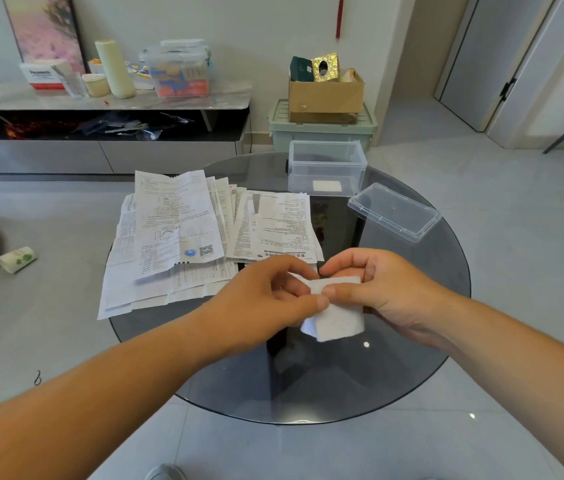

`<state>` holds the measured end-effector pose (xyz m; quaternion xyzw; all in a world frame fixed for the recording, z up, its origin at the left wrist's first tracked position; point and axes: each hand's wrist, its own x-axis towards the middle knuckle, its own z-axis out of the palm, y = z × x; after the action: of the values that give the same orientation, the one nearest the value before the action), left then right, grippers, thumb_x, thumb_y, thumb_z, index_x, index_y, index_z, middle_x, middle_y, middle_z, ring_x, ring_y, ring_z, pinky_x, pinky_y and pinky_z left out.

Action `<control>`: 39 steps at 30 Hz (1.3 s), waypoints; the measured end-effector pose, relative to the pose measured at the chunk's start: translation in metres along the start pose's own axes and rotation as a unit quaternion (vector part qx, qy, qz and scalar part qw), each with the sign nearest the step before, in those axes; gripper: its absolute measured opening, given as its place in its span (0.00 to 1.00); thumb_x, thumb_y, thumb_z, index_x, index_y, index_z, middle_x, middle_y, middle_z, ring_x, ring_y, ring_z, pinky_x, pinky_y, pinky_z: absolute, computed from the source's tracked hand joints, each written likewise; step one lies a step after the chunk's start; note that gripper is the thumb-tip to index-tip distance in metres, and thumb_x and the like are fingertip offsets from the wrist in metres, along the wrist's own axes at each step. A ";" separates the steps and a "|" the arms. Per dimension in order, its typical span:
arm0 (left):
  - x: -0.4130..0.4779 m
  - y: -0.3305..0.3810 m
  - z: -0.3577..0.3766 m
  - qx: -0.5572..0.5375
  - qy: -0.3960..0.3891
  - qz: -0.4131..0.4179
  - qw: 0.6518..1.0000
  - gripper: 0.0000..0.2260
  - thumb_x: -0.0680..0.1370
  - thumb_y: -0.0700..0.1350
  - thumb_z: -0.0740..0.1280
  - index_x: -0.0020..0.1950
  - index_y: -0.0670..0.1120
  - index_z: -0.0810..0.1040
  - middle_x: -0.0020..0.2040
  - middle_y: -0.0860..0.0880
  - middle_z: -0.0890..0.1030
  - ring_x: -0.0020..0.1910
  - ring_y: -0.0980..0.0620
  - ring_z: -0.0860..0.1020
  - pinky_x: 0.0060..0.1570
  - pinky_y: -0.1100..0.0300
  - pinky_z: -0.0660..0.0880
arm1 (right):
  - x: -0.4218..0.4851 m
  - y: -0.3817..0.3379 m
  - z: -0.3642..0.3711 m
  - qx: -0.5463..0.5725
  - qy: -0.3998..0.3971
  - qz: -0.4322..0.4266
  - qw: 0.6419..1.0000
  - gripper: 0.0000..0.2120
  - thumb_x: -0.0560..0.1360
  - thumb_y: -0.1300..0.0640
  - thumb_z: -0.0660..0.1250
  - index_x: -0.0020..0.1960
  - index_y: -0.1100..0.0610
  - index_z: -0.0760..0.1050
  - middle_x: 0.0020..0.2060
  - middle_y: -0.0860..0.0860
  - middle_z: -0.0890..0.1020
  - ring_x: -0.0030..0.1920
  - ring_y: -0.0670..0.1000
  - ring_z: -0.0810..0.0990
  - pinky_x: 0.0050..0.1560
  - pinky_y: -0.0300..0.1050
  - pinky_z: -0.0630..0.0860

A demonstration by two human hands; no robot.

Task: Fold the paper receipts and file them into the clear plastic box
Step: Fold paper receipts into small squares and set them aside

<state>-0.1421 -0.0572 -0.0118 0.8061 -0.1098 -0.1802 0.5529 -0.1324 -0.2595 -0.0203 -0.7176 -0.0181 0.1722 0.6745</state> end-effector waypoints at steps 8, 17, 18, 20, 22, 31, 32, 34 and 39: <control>0.002 -0.006 0.004 -0.081 0.000 -0.047 0.996 0.07 0.77 0.34 0.71 0.52 0.35 0.75 0.43 0.35 0.84 0.43 0.45 0.86 0.43 0.58 0.83 | -0.001 0.008 -0.001 -0.150 0.053 -0.040 0.986 0.13 0.69 0.62 0.78 0.51 0.55 0.81 0.44 0.51 0.86 0.44 0.51 0.85 0.45 0.43 0.82; 0.004 -0.026 0.003 0.419 0.037 0.064 0.905 0.10 0.80 0.51 0.65 0.59 0.58 0.80 0.43 0.59 0.75 0.41 0.58 0.73 0.42 0.65 0.70 | 0.007 0.030 0.002 -0.437 0.087 -0.073 0.892 0.19 0.66 0.44 0.79 0.52 0.41 0.74 0.46 0.40 0.75 0.47 0.43 0.73 0.51 0.43 0.73; 0.003 -0.026 0.003 0.439 0.032 0.065 0.896 0.12 0.80 0.54 0.65 0.62 0.59 0.79 0.45 0.59 0.75 0.42 0.59 0.71 0.42 0.63 0.69 | 0.006 0.031 0.004 -0.445 0.090 -0.085 0.887 0.18 0.67 0.44 0.78 0.52 0.41 0.73 0.47 0.40 0.74 0.49 0.43 0.72 0.53 0.44 0.73; 0.002 -0.027 0.003 0.462 0.023 0.061 0.884 0.16 0.80 0.58 0.64 0.67 0.59 0.77 0.49 0.58 0.76 0.44 0.59 0.69 0.43 0.63 0.68 | 0.003 0.033 0.006 -0.442 0.087 -0.104 0.886 0.14 0.70 0.44 0.76 0.51 0.42 0.73 0.49 0.41 0.72 0.53 0.45 0.70 0.57 0.46 0.72; 0.000 -0.029 0.003 0.465 0.024 0.057 0.883 0.17 0.79 0.60 0.64 0.67 0.59 0.76 0.49 0.59 0.76 0.44 0.59 0.69 0.44 0.63 0.68 | -0.002 0.036 0.011 -0.454 0.080 -0.117 0.880 0.10 0.73 0.44 0.73 0.52 0.42 0.75 0.51 0.42 0.71 0.56 0.46 0.68 0.60 0.45 0.69; -0.001 -0.038 -0.003 0.386 0.022 0.041 0.921 0.15 0.77 0.60 0.69 0.62 0.60 0.79 0.47 0.58 0.73 0.47 0.59 0.73 0.49 0.61 0.73 | -0.015 0.042 0.019 -0.504 0.109 -0.066 0.854 0.18 0.72 0.34 0.69 0.60 0.37 0.75 0.52 0.42 0.66 0.58 0.46 0.63 0.56 0.44 0.56; -0.001 -0.037 -0.004 0.371 0.020 0.030 0.928 0.14 0.77 0.58 0.70 0.61 0.60 0.79 0.46 0.58 0.73 0.46 0.59 0.73 0.47 0.63 0.72 | -0.016 0.041 0.018 -0.502 0.109 -0.056 0.856 0.18 0.72 0.35 0.69 0.60 0.36 0.75 0.52 0.42 0.66 0.59 0.46 0.63 0.56 0.44 0.56; 0.002 -0.035 -0.006 0.344 0.015 0.010 0.939 0.12 0.77 0.53 0.72 0.61 0.60 0.80 0.46 0.58 0.73 0.44 0.59 0.75 0.43 0.67 0.69 | -0.017 0.039 0.015 -0.496 0.105 -0.034 0.861 0.16 0.73 0.37 0.70 0.60 0.35 0.74 0.53 0.42 0.66 0.60 0.47 0.62 0.57 0.44 0.56; 0.004 -0.031 -0.010 0.343 -0.009 -0.005 0.939 0.14 0.79 0.50 0.69 0.64 0.61 0.79 0.47 0.60 0.72 0.45 0.60 0.74 0.41 0.71 0.67 | -0.018 0.036 0.001 -0.483 0.087 -0.005 0.871 0.19 0.73 0.41 0.72 0.62 0.34 0.72 0.55 0.43 0.67 0.63 0.49 0.64 0.60 0.48 0.61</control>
<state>-0.1352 -0.0391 -0.0380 0.9458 -0.1659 -0.1415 0.2407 -0.1569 -0.2665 -0.0510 -0.9661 -0.0435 0.0754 0.2430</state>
